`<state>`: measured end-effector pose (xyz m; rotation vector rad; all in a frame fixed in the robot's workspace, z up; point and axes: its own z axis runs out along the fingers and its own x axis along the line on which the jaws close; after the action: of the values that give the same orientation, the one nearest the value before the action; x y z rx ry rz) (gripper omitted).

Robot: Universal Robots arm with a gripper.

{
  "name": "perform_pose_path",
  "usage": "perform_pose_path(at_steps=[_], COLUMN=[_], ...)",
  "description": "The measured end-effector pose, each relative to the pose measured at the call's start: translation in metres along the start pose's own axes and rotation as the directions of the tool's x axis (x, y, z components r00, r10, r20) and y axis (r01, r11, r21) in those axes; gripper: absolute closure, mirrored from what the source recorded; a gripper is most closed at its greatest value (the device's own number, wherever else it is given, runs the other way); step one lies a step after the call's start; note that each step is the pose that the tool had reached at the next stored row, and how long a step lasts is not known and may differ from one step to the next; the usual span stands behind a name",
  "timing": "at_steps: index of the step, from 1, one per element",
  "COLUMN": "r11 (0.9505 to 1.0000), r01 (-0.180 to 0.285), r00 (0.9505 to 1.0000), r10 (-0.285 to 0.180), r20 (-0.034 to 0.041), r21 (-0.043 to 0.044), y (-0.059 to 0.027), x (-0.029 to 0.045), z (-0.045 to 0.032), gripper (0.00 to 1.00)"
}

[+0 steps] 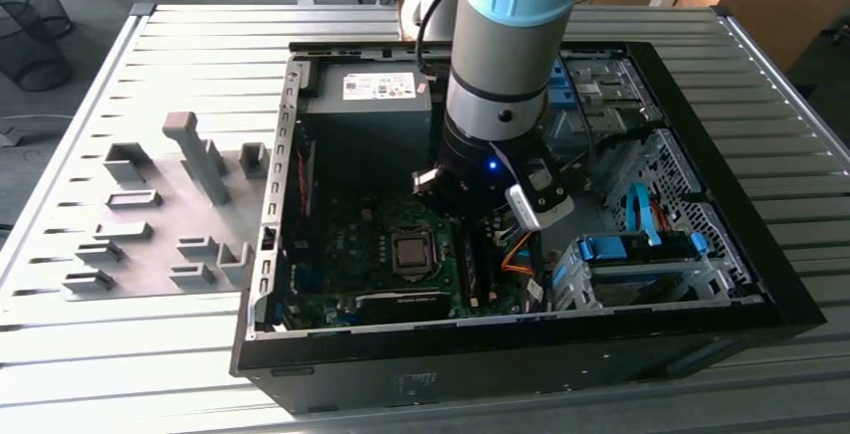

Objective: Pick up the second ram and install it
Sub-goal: 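Insert the second ram into the second slot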

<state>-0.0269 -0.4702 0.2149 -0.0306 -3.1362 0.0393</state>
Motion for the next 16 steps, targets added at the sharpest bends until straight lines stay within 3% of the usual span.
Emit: perform_pose_path(at_steps=[16], r11=[1.0000], r01=[0.001], r00=[1.0000], r10=[-0.001], r20=[-0.0017], r21=[0.0001], y=[0.0001], x=[0.0000], z=[0.0051], gripper=[0.86])
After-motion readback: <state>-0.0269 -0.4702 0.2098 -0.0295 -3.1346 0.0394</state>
